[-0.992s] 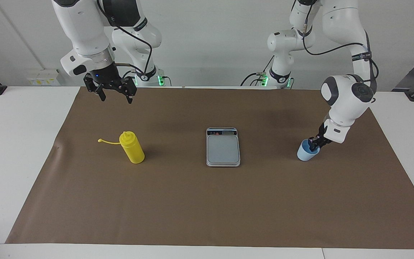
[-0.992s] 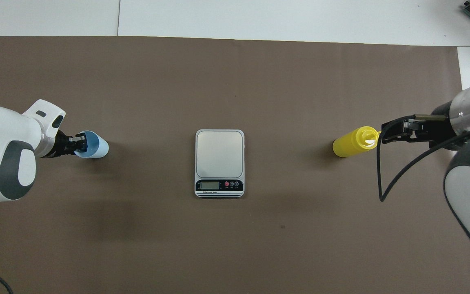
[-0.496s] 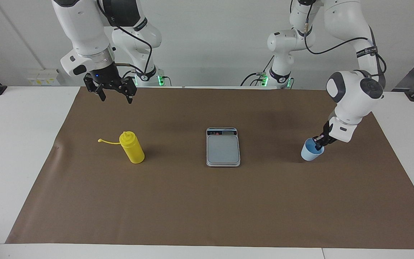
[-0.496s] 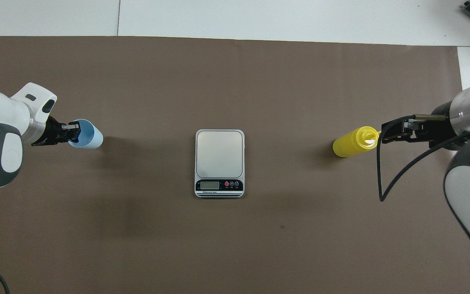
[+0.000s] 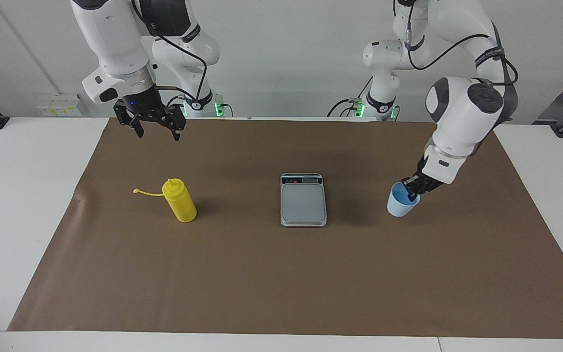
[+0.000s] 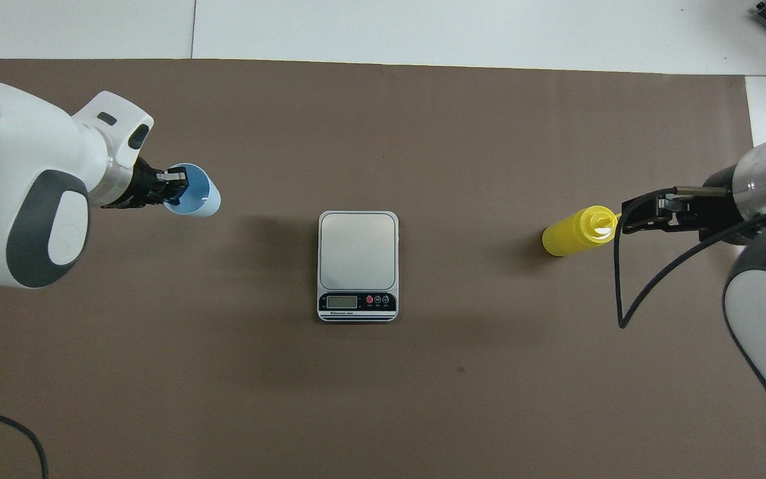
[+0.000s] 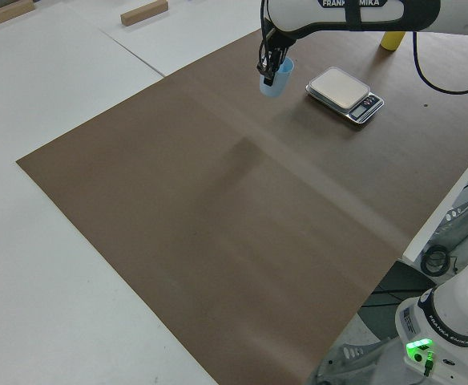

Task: Pour seasoning into cup on scale with both arms
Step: 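Lift the blue cup with the left gripper and lower it onto the scale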

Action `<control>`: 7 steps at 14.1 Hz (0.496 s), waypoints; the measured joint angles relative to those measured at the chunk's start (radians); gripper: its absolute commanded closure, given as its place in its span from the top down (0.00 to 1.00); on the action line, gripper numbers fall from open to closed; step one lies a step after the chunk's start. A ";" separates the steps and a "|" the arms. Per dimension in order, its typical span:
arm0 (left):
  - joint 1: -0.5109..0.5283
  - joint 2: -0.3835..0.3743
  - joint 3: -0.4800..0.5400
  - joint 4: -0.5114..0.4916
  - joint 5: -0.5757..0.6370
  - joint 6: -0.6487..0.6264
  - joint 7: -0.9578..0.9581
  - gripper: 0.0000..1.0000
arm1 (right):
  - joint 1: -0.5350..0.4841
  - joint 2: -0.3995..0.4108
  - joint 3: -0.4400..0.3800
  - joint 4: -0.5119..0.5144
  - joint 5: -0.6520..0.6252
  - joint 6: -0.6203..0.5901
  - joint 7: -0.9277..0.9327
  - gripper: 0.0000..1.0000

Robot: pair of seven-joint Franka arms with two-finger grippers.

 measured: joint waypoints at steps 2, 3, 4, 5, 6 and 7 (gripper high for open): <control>-0.076 0.015 -0.002 0.014 0.000 0.007 -0.057 0.00 | 0.000 0.000 0.000 0.000 0.000 0.000 0.000 1.00; -0.110 0.020 -0.003 0.019 0.000 0.009 -0.088 0.00 | 0.000 0.000 0.000 0.000 0.000 0.000 0.000 1.00; -0.140 0.024 -0.003 0.022 0.000 0.013 -0.117 0.00 | 0.000 0.000 0.000 0.000 0.000 0.000 0.000 1.00; -0.167 0.026 -0.003 0.023 0.000 0.020 -0.147 0.00 | 0.000 0.000 0.000 0.000 0.000 0.000 0.000 1.00; -0.191 0.029 -0.003 0.023 0.000 0.028 -0.173 0.00 | 0.000 0.000 0.000 0.000 0.000 0.000 0.000 1.00; -0.217 0.035 -0.003 0.023 0.000 0.036 -0.198 0.00 | 0.000 0.000 0.000 0.000 0.000 0.000 0.000 1.00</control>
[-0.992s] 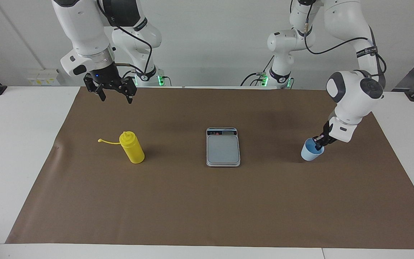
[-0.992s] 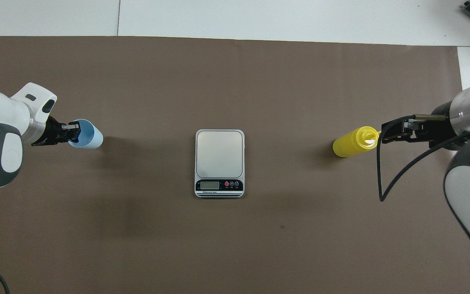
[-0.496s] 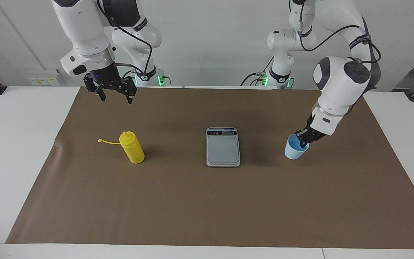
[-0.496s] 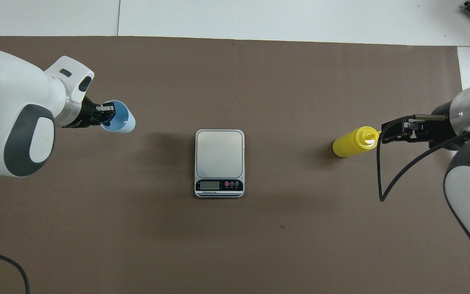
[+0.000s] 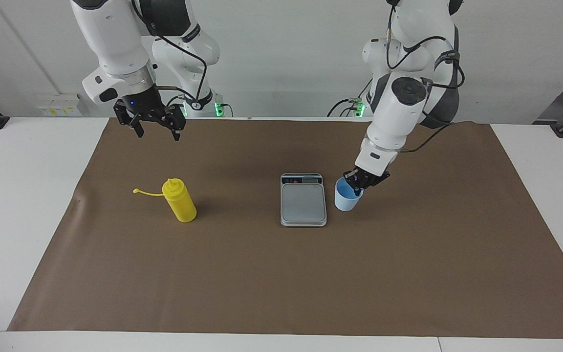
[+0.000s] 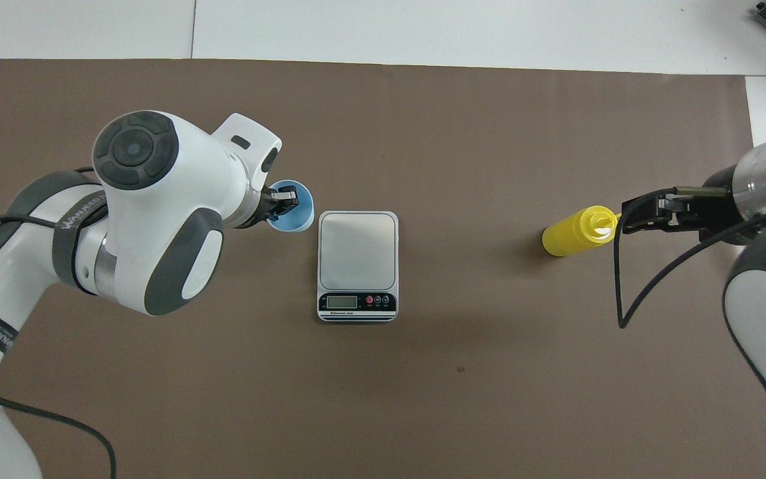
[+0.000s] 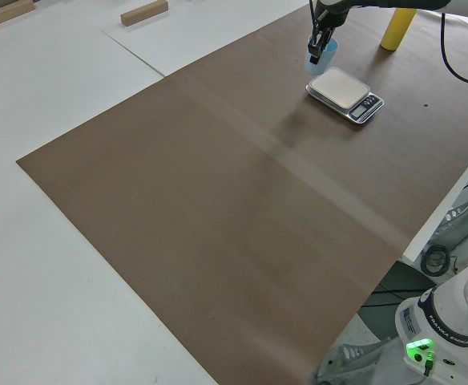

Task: Pour seasoning into cup on scale with both arms
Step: 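Lift the blue cup with the left gripper and lower it onto the scale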

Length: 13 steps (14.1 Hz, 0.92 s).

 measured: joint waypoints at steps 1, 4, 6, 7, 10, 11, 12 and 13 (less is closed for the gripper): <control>-0.026 0.009 0.000 0.000 0.000 0.011 -0.022 0.00 | 0.000 0.000 0.000 0.000 0.000 0.000 0.000 1.00; -0.087 0.042 0.000 -0.001 0.000 0.036 -0.076 0.00 | 0.000 0.000 0.000 0.000 0.000 0.000 0.000 1.00; -0.108 0.068 0.000 -0.001 0.000 0.051 -0.092 0.00 | 0.000 0.000 0.000 0.000 0.000 0.000 0.000 1.00; -0.115 0.078 0.001 -0.001 0.000 0.055 -0.095 0.00 | 0.000 0.000 0.000 0.000 0.000 0.000 0.000 1.00; -0.134 0.094 0.001 -0.003 0.000 0.066 -0.111 0.00 | 0.000 0.000 0.000 0.000 0.000 0.000 0.000 1.00; -0.140 0.096 0.001 -0.006 0.000 0.066 -0.113 0.00 | 0.000 0.000 0.000 0.000 0.000 0.000 0.000 1.00; -0.147 0.097 0.001 -0.009 0.000 0.066 -0.118 0.00 | 0.000 0.000 0.000 0.000 0.000 0.000 0.000 1.00; -0.153 0.097 0.001 -0.012 0.000 0.066 -0.125 0.00 | 0.000 0.000 0.000 0.000 0.000 0.000 0.000 1.00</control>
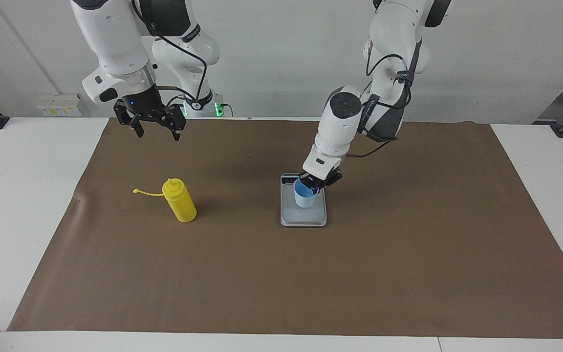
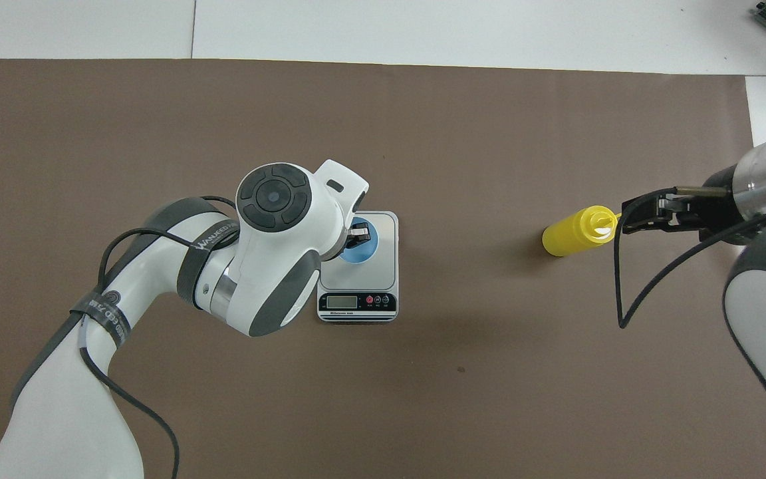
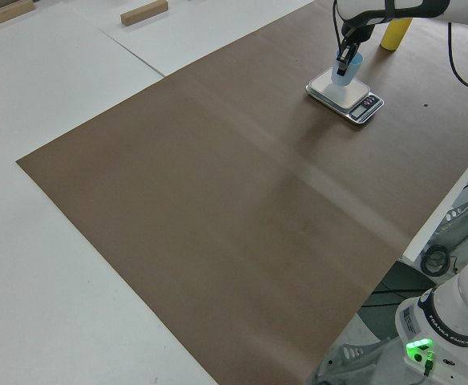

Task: Pour seasoning into cup on scale with both arms
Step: 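Lift the blue cup with the left gripper and lower it onto the scale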

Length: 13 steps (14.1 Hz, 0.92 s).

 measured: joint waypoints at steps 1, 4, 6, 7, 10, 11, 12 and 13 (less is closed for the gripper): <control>-0.004 0.000 0.000 -0.002 0.000 0.000 -0.004 0.00 | 0.000 0.000 0.000 0.000 0.000 0.000 0.000 1.00; -0.005 0.000 0.001 -0.005 0.000 0.012 -0.007 0.00 | 0.000 0.000 0.000 0.000 0.000 0.000 0.000 1.00; -0.005 0.000 0.001 -0.016 0.000 0.029 -0.007 0.00 | 0.000 0.000 0.000 0.000 0.000 0.000 0.000 1.00; -0.005 0.000 0.001 -0.021 0.000 0.033 -0.007 0.07 | 0.000 0.000 0.000 0.000 0.000 0.000 0.000 1.00; -0.005 0.000 0.001 -0.030 0.000 0.038 -0.007 1.00 | 0.000 0.000 0.000 0.000 0.000 0.000 0.000 1.00; -0.005 0.000 0.001 -0.029 0.000 0.039 -0.007 1.00 | 0.000 0.000 0.000 0.000 0.000 0.000 0.000 1.00; -0.005 0.000 0.002 -0.029 0.000 0.039 -0.007 1.00 | -0.001 0.000 0.000 0.000 0.000 0.000 0.000 1.00; -0.005 0.000 0.003 -0.029 0.000 0.039 -0.008 1.00 | -0.001 0.000 0.000 0.000 0.000 0.000 0.000 1.00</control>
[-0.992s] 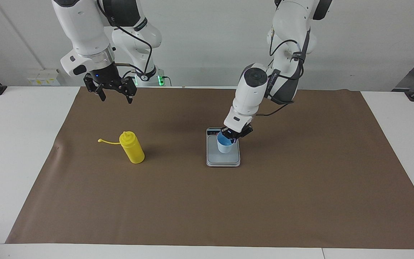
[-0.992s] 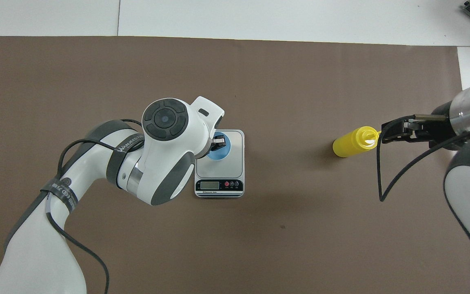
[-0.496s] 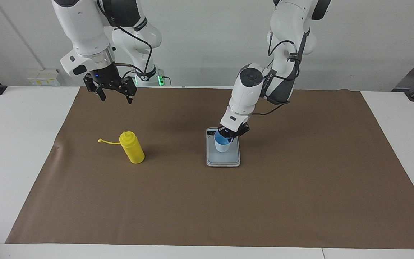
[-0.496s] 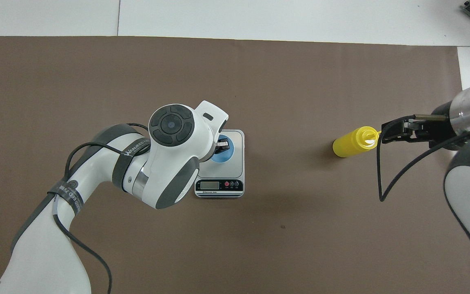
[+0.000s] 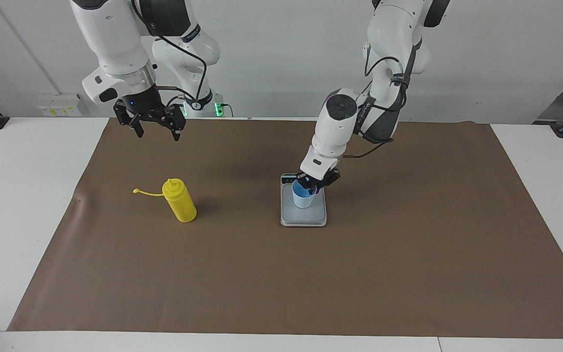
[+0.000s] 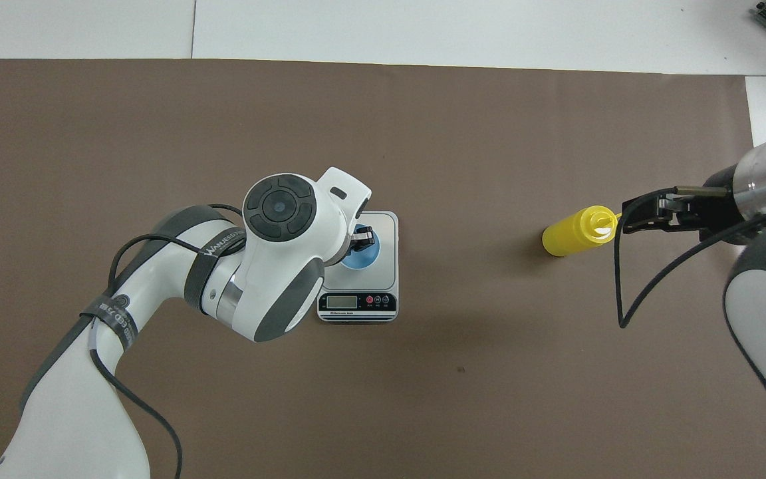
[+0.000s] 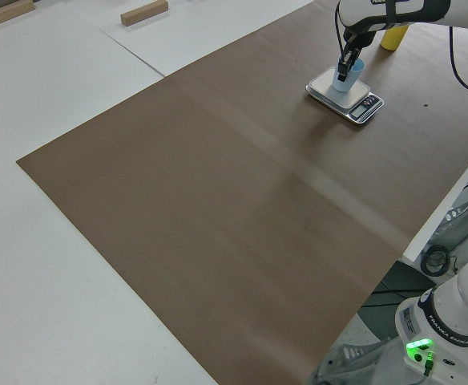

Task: Pour seasoning into cup on scale with both arms
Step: 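Lift the blue cup with the left gripper and lower it onto the scale, then open the left gripper and withdraw it back to rest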

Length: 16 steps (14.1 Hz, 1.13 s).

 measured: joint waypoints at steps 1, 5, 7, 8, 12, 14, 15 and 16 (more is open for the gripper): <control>0.000 -0.001 0.004 0.001 0.000 0.000 -0.001 1.00 | 0.000 0.000 0.000 0.000 0.000 0.000 0.000 1.00; 0.052 -0.051 0.032 0.013 0.023 -0.036 0.003 1.00 | 0.000 0.000 0.000 0.000 0.000 0.000 0.000 1.00; 0.116 -0.099 0.035 0.015 0.030 -0.074 0.050 1.00 | 0.000 0.000 0.000 0.000 0.000 0.000 0.000 1.00; 0.145 -0.118 0.037 0.017 0.030 -0.095 0.083 1.00 | 0.000 0.000 0.000 0.000 0.000 0.000 0.000 1.00; 0.245 -0.142 0.040 0.024 0.031 -0.159 0.252 1.00 | 0.000 0.000 0.000 0.000 0.000 0.000 0.000 1.00; 0.304 -0.148 0.041 0.029 0.031 -0.197 0.363 1.00 | 0.000 0.000 0.000 0.000 0.000 0.000 0.000 1.00; 0.335 -0.157 0.041 0.029 0.031 -0.220 0.428 1.00 | -0.002 0.000 -0.001 0.000 0.000 0.000 0.000 1.00; 0.364 -0.168 0.041 0.029 0.031 -0.243 0.488 1.00 | -0.005 0.000 -0.002 0.000 0.000 0.000 0.003 1.00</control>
